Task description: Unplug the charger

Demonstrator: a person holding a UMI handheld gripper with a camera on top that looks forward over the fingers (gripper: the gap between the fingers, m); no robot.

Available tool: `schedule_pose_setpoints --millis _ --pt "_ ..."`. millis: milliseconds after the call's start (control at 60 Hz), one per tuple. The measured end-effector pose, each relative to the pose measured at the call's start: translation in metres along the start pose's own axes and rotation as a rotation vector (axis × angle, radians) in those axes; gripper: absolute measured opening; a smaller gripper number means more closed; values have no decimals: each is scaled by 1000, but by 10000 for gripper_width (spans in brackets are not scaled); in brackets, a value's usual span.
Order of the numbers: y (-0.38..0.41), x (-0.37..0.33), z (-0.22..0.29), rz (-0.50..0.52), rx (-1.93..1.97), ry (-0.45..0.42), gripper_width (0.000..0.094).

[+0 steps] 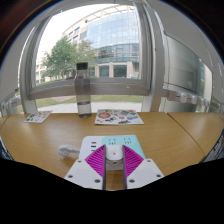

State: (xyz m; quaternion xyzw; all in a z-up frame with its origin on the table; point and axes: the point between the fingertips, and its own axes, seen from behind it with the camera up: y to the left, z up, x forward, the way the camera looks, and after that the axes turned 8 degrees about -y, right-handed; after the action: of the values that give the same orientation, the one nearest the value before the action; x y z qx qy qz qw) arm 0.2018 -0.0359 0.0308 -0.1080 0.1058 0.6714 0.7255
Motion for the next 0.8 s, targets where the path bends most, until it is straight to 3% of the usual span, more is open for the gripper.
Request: schedule_pose_setpoints --millis 217,267,317,383,450,517,583,717,800 --pt "2 1 9 -15 66 26 161" --pt "-3 -4 80 12 61 -150 160" --pt "-35 -24 161 -38 13 -322 160" --pt "-70 -55 233 -75 -10 -436 159" --pt "-107 -65 266 -107 0 -472 159" --pt "-140 -58 243 -145 9 -427 159" --pt "-176 -37 179 -189 14 -333 159" --pt "-192 14 67 -155 110 -109 161" --pt "-196 27 36 -154 99 -40 161"
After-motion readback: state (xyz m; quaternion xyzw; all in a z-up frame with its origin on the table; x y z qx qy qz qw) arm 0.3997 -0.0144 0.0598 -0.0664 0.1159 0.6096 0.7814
